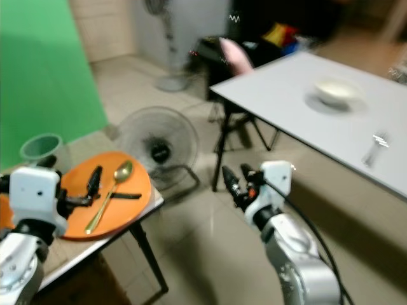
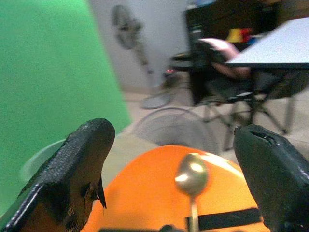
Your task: Setting the table
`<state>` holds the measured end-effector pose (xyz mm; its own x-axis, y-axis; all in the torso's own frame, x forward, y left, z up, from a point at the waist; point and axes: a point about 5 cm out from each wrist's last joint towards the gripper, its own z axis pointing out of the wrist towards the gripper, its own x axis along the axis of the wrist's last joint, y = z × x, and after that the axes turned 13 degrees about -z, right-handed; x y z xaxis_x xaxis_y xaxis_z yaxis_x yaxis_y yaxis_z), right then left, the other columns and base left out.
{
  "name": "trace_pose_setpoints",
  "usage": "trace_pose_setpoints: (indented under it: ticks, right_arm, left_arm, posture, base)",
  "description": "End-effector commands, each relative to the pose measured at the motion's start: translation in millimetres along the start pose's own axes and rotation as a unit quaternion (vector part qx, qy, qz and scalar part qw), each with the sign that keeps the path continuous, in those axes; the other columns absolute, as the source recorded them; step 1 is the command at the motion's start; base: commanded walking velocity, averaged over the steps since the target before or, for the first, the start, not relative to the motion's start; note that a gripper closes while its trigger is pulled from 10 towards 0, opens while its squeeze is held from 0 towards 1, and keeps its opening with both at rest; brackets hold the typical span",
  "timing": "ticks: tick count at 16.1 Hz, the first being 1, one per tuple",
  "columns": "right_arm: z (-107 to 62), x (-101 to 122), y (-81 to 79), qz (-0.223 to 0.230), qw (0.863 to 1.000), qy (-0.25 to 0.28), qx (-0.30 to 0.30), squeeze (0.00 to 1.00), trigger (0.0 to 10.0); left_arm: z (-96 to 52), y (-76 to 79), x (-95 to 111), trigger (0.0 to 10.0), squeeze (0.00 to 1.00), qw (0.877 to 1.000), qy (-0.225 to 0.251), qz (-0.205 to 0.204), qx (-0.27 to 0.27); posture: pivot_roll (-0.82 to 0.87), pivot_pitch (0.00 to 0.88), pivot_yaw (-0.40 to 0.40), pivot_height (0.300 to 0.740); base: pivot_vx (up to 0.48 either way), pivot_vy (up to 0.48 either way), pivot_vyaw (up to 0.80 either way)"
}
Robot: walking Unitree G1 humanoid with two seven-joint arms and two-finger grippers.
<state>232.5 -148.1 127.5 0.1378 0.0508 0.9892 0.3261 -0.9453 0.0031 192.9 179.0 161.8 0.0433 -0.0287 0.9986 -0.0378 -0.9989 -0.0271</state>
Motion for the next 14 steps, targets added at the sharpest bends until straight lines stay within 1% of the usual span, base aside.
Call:
trace_pose_setpoints:
  ticks: [1, 2, 5, 6, 7, 8, 9, 10, 12, 13, 14]
  right_arm:
    - [-0.8, 0, 4.5, 0.004, 1.000, -0.006, -0.008, 0.00, 10.0]
    - [-0.9, 0, 4.5, 0.003, 1.000, -0.007, -0.008, 0.00, 10.0]
    - [-1.5, 3, 6.5, 0.001, 1.000, -0.005, -0.010, 0.00, 10.0]
    - [-1.9, 4, 7.6, 0.000, 1.000, -0.005, -0.013, 0.00, 10.0]
    - [-2.2, 5, 9.0, -0.003, 1.000, -0.005, -0.016, 0.00, 10.0]
    - [-1.8, 7, 9.1, -0.007, 1.000, -0.004, -0.014, 0.00, 10.0]
    - [-1.0, 9, 8.4, -0.011, 1.000, -0.006, -0.010, 0.00, 10.0]
    - [1.2, 12, 5.9, -0.022, 1.000, -0.013, 0.007, 0.00, 10.0]
    - [3.6, 14, 3.4, -0.041, 0.999, -0.025, 0.023, 0.00, 10.0]
    - [6.6, 17, 2.2, -0.070, 0.996, -0.038, 0.032, 0.00, 10.0]
    - [7.7, 18, 2.7, -0.093, 0.994, -0.045, 0.039, 0.00, 10.0]
  left_arm:
    - [1.9, 3.2, -1, 10.0, 0.00, 1.000, -0.005, -0.007, -0.014]
    - [4.5, 1.2, 0, 10.0, 0.00, 1.000, -0.003, 0.002, -0.010]
    - [11.5, 0.3, 6, 10.0, 0.00, 1.000, 0.013, -0.027, 0.005]
    - [12.4, 1.8, 5, 10.0, 0.00, 0.999, 0.013, -0.032, 0.003]
    - [13.1, 4.9, 5, 10.0, 0.00, 0.999, 0.013, -0.039, -0.001]
    - [13.4, 8.7, 4, 10.0, 0.00, 0.998, 0.012, -0.055, -0.004]
    - [13.6, 10.5, 4, 10.0, 0.00, 0.999, 0.006, -0.054, -0.007]
    - [14.1, 9.2, 3, 10.0, 0.00, 0.999, -0.002, -0.054, 0.002]
    - [16.2, 5.3, 3, 10.0, 0.00, 0.998, -0.008, -0.054, 0.010]
    - [21.2, -3.6, 1, 10.0, 0.00, 0.999, -0.035, -0.031, 0.029]
    - [23.5, -8.9, 0, 10.0, 0.00, 0.998, -0.050, -0.024, 0.040]
  posture:
    - [-0.03, 0.000, 0.036, 0.740]
    - [-0.04, 0.000, 0.034, 0.740]
    - [-0.05, 0.000, 0.031, 0.740]
    - [-0.05, 0.000, 0.029, 0.740]
    - [-0.05, 0.000, 0.027, 0.740]
    - [-0.05, 0.000, 0.025, 0.740]
    - [-0.05, 0.000, 0.022, 0.740]
    - [-0.06, 0.000, 0.019, 0.740]
    - [-0.06, 0.000, 0.017, 0.740]
    - [-0.05, 0.000, 0.017, 0.740]
    - [-0.05, 0.000, 0.014, 0.740]
  base:
    - [0.000, 0.480, -0.80]
    - [0.000, 0.000, -0.80]
    - [0.000, -0.480, -0.80]
    - [0.000, -0.480, -0.51]
    - [0.000, -0.454, 0.00]
    - [0.000, 0.000, 0.00]
    - [0.000, 0.000, 0.00]
    - [0.000, 0.000, 0.00]
    - [0.000, 0.000, 0.00]
    - [0.000, 0.000, 0.00]
    - [0.000, 0.000, 0.00]
